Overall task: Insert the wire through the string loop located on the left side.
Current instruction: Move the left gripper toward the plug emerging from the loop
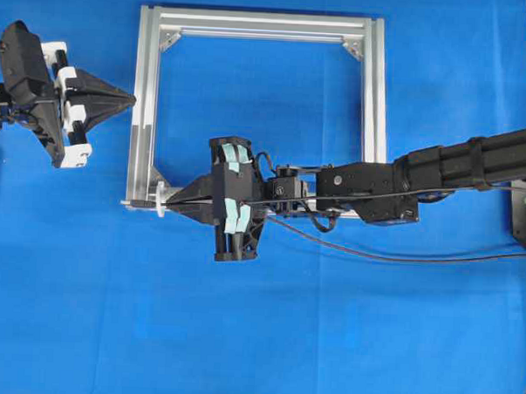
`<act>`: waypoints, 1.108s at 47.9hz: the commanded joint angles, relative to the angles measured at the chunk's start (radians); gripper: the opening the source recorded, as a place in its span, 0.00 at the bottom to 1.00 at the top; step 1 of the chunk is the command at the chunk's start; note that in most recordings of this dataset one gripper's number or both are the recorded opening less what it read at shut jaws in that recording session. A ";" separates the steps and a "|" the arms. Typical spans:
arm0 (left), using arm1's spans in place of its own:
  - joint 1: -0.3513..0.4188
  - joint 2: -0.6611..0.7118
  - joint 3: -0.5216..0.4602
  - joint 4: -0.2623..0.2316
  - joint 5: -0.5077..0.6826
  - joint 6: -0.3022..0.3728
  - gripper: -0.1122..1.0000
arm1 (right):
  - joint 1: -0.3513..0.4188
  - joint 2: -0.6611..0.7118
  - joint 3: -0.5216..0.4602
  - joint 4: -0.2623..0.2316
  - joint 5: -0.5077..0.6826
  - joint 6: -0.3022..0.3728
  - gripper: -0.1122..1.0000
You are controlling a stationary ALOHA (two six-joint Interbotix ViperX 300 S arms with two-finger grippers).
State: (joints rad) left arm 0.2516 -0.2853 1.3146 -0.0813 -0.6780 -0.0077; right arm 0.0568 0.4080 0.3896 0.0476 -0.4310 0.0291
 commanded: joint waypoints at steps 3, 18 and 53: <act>-0.072 -0.015 -0.025 0.009 0.008 0.000 0.10 | -0.003 -0.020 -0.017 0.000 -0.005 -0.002 0.11; -0.351 -0.017 -0.034 0.009 0.008 0.000 0.10 | -0.003 -0.020 -0.015 0.000 -0.005 -0.002 0.11; -0.385 -0.015 -0.041 0.009 0.040 0.002 0.11 | -0.003 -0.020 -0.015 0.000 -0.005 -0.002 0.11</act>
State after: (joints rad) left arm -0.1304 -0.2915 1.2870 -0.0752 -0.6351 -0.0031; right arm 0.0552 0.4065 0.3896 0.0476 -0.4326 0.0291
